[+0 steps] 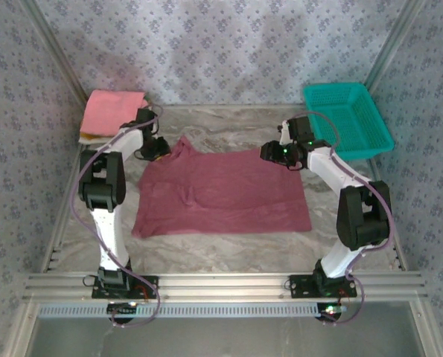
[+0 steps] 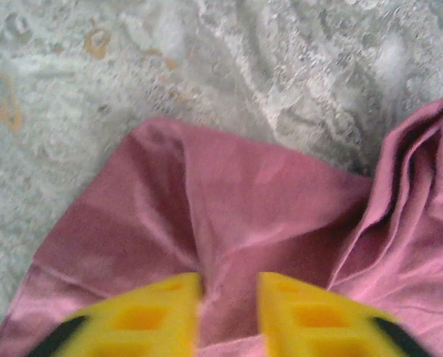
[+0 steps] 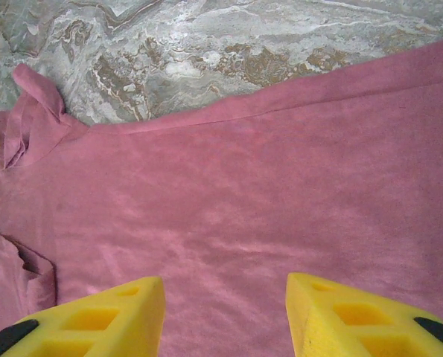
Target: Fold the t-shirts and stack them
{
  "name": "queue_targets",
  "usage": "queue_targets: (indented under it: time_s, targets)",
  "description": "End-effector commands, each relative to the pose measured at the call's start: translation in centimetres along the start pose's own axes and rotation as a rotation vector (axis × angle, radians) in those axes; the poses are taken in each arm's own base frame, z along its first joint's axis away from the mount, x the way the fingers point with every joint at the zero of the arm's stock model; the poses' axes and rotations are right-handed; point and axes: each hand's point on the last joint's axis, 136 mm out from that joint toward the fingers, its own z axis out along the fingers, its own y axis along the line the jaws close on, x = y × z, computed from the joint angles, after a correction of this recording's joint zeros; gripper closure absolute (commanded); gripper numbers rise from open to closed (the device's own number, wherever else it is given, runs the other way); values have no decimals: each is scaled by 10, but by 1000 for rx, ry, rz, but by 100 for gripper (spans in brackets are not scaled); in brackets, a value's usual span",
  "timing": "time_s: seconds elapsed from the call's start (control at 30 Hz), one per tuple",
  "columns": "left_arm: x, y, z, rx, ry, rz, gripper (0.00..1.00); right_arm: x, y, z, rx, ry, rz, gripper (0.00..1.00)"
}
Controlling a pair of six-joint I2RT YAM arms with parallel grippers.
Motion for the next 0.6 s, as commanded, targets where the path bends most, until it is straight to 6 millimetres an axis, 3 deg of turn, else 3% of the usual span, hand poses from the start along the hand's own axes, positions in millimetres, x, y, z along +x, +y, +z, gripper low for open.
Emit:
queue_targets:
  time_s: [0.0, 0.03, 0.2, 0.57]
  targets:
    - [-2, -4, -13, 0, -28, -6, 49, -2, 3, -5, -7, -15, -6, 48]
    - [0, -2, -11, -3, -22, -9, 49, 10, -2, 0, 1, 11, 3, 43]
    - [2, -2, 3, 3, -4, -16, 48, 12, -5, -2, 10, 1, 0, 28]
    - [-1, -19, 11, 37, 4, 9, 59, 11, -4, -10, 18, -20, -14, 20]
